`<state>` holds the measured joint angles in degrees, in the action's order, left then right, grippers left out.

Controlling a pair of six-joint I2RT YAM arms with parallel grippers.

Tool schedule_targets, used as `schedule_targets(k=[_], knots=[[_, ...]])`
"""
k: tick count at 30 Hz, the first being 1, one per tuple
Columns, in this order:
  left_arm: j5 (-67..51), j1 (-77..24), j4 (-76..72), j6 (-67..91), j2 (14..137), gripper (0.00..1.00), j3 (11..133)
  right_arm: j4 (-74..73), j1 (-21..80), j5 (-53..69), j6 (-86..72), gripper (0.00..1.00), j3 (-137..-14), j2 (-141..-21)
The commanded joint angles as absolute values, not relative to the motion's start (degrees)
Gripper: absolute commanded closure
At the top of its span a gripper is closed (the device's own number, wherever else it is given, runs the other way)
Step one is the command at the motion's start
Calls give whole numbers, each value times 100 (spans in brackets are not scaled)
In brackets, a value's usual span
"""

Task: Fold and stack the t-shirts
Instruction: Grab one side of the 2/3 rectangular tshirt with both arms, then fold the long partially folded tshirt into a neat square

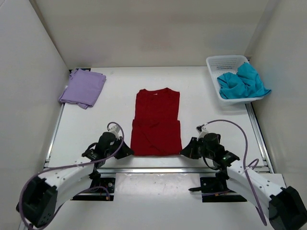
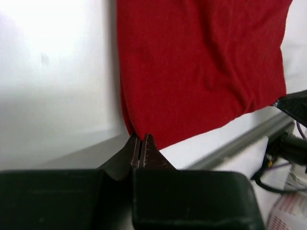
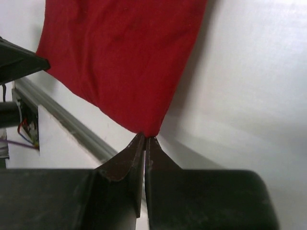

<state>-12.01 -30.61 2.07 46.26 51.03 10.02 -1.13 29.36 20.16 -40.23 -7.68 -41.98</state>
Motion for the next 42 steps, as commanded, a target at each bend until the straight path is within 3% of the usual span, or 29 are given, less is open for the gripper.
schedule_targets(k=[1,6,11,15,22,29,32,34,35,37,39,42], knots=[[-1344,-3199,1412,4939,4169,100,1045,-947,3277,1828,-4341,100,-860,-3711],[-1581,-2805,1978,4634,4041,100,2239,-1326,2955,1889,-3677,99,-2035,-4032],[-1425,-2295,1522,3930,5884,100,4048,-678,1619,2873,-2884,100,-3382,-5770],[-1574,-1863,993,3964,7650,100,5165,-379,1380,2839,-2707,100,-4797,-7273],[-880,-1635,853,3973,9359,100,7072,140,800,3191,-2874,100,-6757,-9464],[-817,-1283,703,4069,11082,98,8339,-474,668,3331,-2672,100,-9075,-11626],[-782,-1222,703,4104,11697,82,8788,-650,616,3339,-2777,97,-9902,-12391],[-1071,-1099,616,4175,12031,66,8999,-912,598,3340,-2707,82,-10553,-12734],[-1203,-1055,624,4236,12119,51,9122,-975,624,3305,-2690,78,-10686,-12840],[-1248,-959,633,4227,12129,37,9193,-1203,659,3182,-2541,54,-11081,-12841],[-1178,-845,449,4254,11919,25,8983,-1370,711,3190,-2497,48,-11293,-12797],[-1283,-729,115,4263,11462,18,8273,-1504,817,3041,-2277,47,-11146,-12464]])
